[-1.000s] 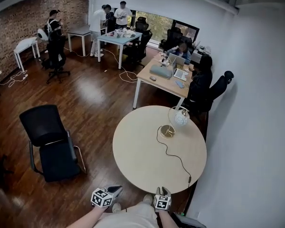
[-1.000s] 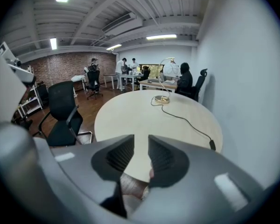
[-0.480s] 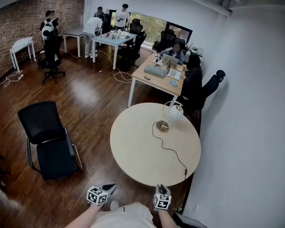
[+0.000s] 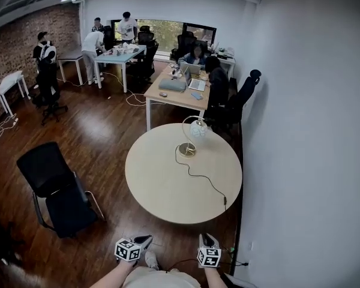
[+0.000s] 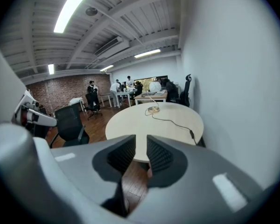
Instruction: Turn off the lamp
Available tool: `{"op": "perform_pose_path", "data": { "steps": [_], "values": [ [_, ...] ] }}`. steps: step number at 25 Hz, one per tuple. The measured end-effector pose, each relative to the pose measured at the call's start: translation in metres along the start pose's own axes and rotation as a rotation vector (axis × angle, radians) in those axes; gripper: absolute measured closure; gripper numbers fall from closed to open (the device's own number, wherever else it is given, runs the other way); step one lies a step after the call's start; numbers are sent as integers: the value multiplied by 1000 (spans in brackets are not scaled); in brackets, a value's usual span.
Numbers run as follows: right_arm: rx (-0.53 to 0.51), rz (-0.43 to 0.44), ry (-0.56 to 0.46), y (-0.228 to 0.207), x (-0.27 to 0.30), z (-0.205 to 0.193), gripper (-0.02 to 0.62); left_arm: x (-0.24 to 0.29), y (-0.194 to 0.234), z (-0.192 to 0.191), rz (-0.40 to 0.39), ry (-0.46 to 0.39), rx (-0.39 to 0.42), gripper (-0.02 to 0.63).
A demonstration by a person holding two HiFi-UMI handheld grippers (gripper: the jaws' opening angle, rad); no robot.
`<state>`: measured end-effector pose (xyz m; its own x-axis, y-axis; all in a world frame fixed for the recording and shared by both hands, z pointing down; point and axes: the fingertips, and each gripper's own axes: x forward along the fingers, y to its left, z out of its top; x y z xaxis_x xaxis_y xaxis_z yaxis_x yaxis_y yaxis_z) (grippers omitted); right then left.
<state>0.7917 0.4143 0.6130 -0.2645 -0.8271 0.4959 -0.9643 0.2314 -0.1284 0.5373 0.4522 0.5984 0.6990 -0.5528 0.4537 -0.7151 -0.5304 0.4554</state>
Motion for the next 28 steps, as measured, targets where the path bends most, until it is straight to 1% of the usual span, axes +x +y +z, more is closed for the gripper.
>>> {"op": "perform_pose_path", "data": {
  "steps": [3, 6, 9, 13, 15, 18, 21, 23, 25, 28],
  "values": [
    [59, -1, 9, -12, -34, -14, 522, 6, -32, -5, -26, 15, 11, 601],
    [73, 1, 24, -23, -47, -39, 520, 13, -50, -23, -33, 25, 6, 601],
    [86, -6, 19, -38, -45, -57, 522, 25, -56, -47, -38, 46, 10, 601],
    [89, -13, -9, -51, -38, -63, 521, 41, -50, -76, -39, 67, 7, 601],
    [86, -9, -24, -52, -49, -55, 522, 36, -58, -75, -30, 68, 9, 601],
    [87, 2, -39, -54, -77, -37, 522, 21, -80, -63, -11, 61, 17, 601],
    [129, -10, -29, -61, -102, -43, 522, 5, -100, -61, 2, 55, 36, 601],
    [148, -33, -38, -71, -104, -40, 522, 4, -100, -54, 8, 31, 53, 601],
    [152, -50, -48, -76, -102, -24, 523, 4, -97, -44, 10, 5, 65, 601],
    [145, -47, -10, -77, -91, -17, 526, 4, -95, -41, 13, -10, 48, 601]
  ]
}}
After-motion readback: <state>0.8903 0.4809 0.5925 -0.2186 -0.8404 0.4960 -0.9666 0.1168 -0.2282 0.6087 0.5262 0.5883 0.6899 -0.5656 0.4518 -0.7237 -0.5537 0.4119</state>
